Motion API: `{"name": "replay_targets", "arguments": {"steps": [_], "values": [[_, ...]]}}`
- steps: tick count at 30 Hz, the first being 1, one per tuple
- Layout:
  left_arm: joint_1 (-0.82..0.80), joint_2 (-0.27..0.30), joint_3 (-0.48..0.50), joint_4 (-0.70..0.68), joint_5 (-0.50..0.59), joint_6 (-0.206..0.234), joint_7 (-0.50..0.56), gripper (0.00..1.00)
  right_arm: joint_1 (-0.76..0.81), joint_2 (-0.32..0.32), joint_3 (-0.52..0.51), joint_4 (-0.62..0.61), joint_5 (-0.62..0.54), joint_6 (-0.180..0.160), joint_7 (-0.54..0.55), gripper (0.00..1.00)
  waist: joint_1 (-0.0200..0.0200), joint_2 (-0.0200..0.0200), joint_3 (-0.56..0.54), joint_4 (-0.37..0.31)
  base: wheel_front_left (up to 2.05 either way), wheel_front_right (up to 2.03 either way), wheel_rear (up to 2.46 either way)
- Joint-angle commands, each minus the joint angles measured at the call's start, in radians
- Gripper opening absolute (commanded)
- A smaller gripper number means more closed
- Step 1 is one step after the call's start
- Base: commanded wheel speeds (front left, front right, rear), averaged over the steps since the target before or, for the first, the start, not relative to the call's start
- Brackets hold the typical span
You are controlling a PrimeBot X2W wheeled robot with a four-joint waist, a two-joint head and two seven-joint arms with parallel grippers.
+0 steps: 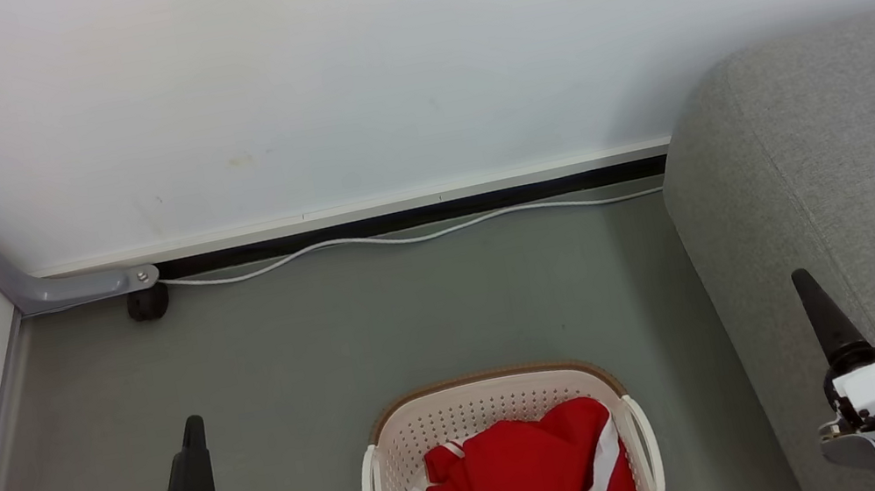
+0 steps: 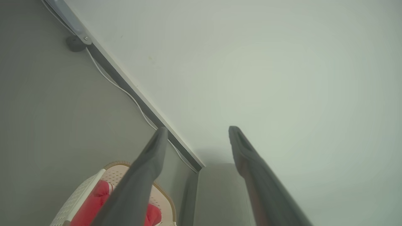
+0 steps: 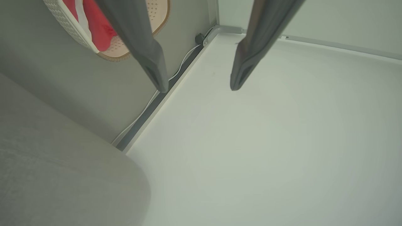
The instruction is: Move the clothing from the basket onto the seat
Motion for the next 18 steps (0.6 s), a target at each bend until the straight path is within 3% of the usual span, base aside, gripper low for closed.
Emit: {"name": "replay_targets", "arguments": {"steps": [1, 18], "values": [[-0.06, 0.022, 0.009, -0.021, 0.04, -0.005, -0.011, 1.0, -0.059, -0.017, 0.014, -0.013, -0.041, 0.002, -0.017, 1.0, 0.0, 0.0, 0.001, 0.0, 0.0, 0.0, 0.0], [-0.087, 0.041, -0.006, -0.007, 0.326, -0.006, -0.058, 1.0, -0.105, -0.028, 0.025, 0.037, -0.298, 0.003, -0.064, 1.0, 0.0, 0.0, 0.006, -0.006, 0.0, 0.0, 0.0]]}}
